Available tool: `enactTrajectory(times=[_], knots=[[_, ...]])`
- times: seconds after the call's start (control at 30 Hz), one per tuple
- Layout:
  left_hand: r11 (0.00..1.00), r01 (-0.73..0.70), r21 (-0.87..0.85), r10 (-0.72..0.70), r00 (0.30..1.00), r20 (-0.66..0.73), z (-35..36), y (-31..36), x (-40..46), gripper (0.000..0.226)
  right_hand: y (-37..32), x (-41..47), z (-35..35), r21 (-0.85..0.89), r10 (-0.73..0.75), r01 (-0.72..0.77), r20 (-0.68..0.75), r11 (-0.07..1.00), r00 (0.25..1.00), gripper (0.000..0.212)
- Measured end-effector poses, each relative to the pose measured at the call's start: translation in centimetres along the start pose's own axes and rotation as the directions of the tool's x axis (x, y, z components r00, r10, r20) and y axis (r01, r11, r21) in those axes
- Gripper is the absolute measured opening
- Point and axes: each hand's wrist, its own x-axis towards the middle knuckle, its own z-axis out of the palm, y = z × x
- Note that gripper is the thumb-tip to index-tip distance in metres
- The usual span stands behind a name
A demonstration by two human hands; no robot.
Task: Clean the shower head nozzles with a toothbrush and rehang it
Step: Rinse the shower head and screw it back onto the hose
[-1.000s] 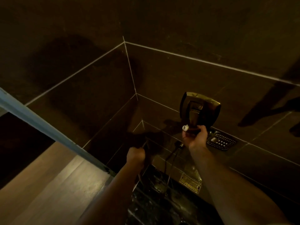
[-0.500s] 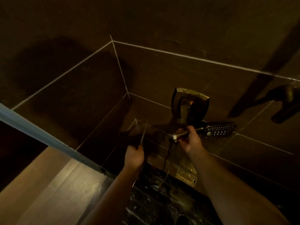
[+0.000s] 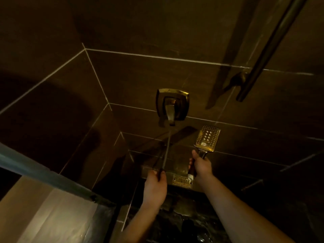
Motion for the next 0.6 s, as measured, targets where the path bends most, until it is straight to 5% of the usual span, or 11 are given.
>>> enactTrajectory(times=[0.2,0.33,0.5,0.6], knots=[[1.0,-0.018,-0.001,0.018,0.997,0.069,1.7,-1.1,-1.8,0.009,0.0,-3.0,-3.5,0.012,-0.008,0.008,-0.037,1.0,0.999,0.022],[1.0,-0.008,-0.001,0.008,0.998,0.061,2.7,-1.1,-2.3,0.007,-0.4,-3.9,-4.9,-0.018,0.007,-0.009,-0.062,1.0,0.998,0.004],[0.996,0.028,-0.079,-0.031,0.999,-0.032,2.7,-1.1,-2.3,0.009,-0.6,-3.2,-4.6,-0.093,0.044,-0.04,0.037,0.995,0.998,0.014],[0.981,0.076,-0.181,-0.1,0.987,-0.127,1.8,-1.0,-1.8,0.011,-1.4,-2.9,-3.2,-0.237,-0.037,0.061,0.105,0.97,0.994,0.01]])
